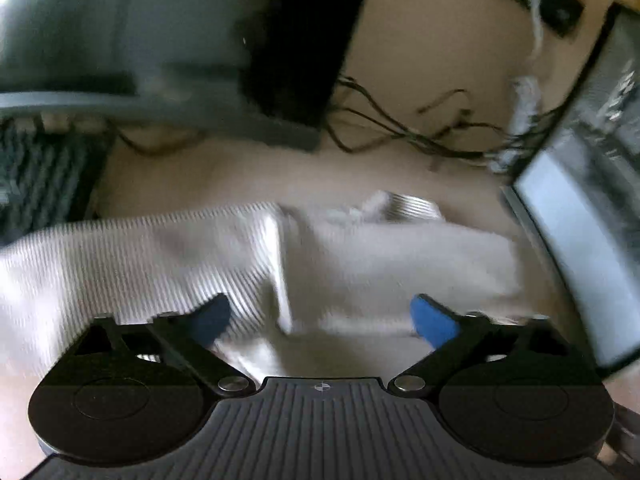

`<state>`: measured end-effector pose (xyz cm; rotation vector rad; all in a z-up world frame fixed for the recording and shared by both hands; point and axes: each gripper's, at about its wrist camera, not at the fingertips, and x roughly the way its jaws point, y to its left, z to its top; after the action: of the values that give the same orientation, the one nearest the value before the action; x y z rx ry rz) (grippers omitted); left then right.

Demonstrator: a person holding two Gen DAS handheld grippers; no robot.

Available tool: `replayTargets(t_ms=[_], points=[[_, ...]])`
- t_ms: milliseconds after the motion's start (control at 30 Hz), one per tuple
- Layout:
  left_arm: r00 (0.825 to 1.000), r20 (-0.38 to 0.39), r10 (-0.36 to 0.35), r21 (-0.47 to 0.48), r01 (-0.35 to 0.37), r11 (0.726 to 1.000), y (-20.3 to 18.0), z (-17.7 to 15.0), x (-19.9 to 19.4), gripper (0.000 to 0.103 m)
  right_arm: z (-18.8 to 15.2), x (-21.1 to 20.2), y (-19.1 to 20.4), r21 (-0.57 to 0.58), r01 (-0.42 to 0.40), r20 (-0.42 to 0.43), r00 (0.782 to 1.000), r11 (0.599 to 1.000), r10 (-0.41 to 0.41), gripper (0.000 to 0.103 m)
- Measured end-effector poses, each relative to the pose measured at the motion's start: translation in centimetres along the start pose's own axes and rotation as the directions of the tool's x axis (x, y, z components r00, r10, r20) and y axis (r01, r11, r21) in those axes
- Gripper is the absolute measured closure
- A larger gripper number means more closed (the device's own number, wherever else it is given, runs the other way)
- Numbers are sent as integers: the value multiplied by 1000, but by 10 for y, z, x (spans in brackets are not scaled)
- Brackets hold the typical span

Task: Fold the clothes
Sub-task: 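Grasp the other sleeve with the left gripper, then lift the sleeve with the left gripper and fold it across the body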

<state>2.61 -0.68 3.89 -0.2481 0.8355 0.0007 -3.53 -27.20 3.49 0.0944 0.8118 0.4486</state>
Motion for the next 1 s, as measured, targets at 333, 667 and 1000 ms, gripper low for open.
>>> replayTargets(t_ms=[333,667,1000], points=[[993,-51,108,101,-102,990,-16,7,48,74,-18,9,-2,-8,-49,-83,995,999,48,11],[990,85,112,169,-125,978,-17,13,26,95,-16,18,5,-79,-59,-96,994,995,52,0],[985,89,147,237,-164,958,-4,15,34,84,-17,19,5,-88,-56,-94,994,995,48,0]])
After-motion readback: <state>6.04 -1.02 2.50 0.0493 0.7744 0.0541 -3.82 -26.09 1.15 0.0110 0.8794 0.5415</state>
